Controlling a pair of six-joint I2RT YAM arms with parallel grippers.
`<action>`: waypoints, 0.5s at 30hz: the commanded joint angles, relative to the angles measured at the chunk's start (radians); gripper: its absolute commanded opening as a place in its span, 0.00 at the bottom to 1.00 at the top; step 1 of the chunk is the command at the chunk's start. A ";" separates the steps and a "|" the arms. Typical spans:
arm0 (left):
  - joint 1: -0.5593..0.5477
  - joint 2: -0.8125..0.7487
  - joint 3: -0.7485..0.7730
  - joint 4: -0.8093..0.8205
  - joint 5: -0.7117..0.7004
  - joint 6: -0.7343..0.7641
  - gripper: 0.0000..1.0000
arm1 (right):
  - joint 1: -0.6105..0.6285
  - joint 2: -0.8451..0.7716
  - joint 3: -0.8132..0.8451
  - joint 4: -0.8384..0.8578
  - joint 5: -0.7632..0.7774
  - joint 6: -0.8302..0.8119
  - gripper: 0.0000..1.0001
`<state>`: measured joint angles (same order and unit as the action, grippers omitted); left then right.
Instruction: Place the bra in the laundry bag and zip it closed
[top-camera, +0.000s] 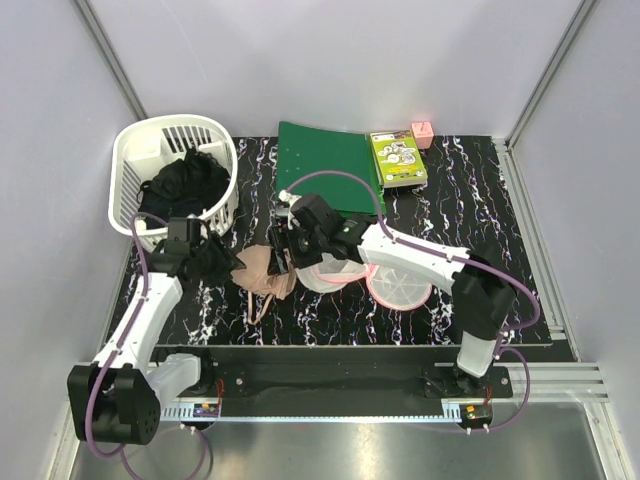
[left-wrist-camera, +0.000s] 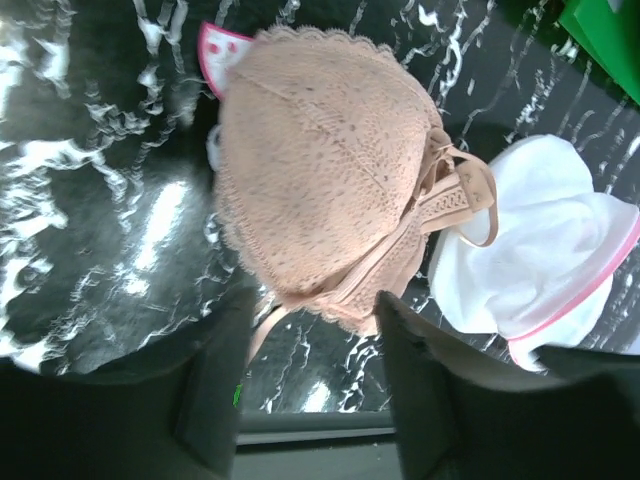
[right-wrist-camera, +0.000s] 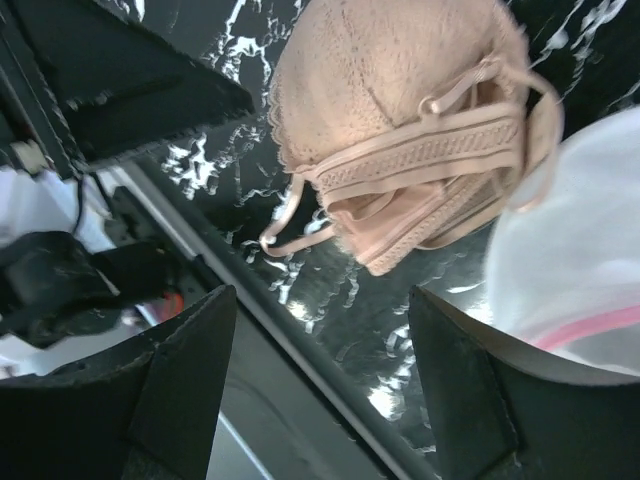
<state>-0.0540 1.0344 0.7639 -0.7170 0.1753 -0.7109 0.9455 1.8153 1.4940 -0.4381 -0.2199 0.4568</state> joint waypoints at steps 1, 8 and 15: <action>0.003 -0.046 -0.113 0.180 0.107 -0.096 0.47 | 0.004 -0.007 -0.124 0.215 -0.101 0.229 0.75; 0.003 -0.155 -0.182 0.106 -0.045 -0.226 0.50 | 0.013 0.035 -0.216 0.361 -0.131 0.358 0.71; 0.003 -0.151 -0.301 0.246 0.021 -0.332 0.46 | 0.018 0.076 -0.250 0.429 -0.110 0.419 0.58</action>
<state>-0.0540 0.8669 0.5148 -0.5743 0.1764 -0.9585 0.9516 1.8709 1.2514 -0.1131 -0.3248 0.8078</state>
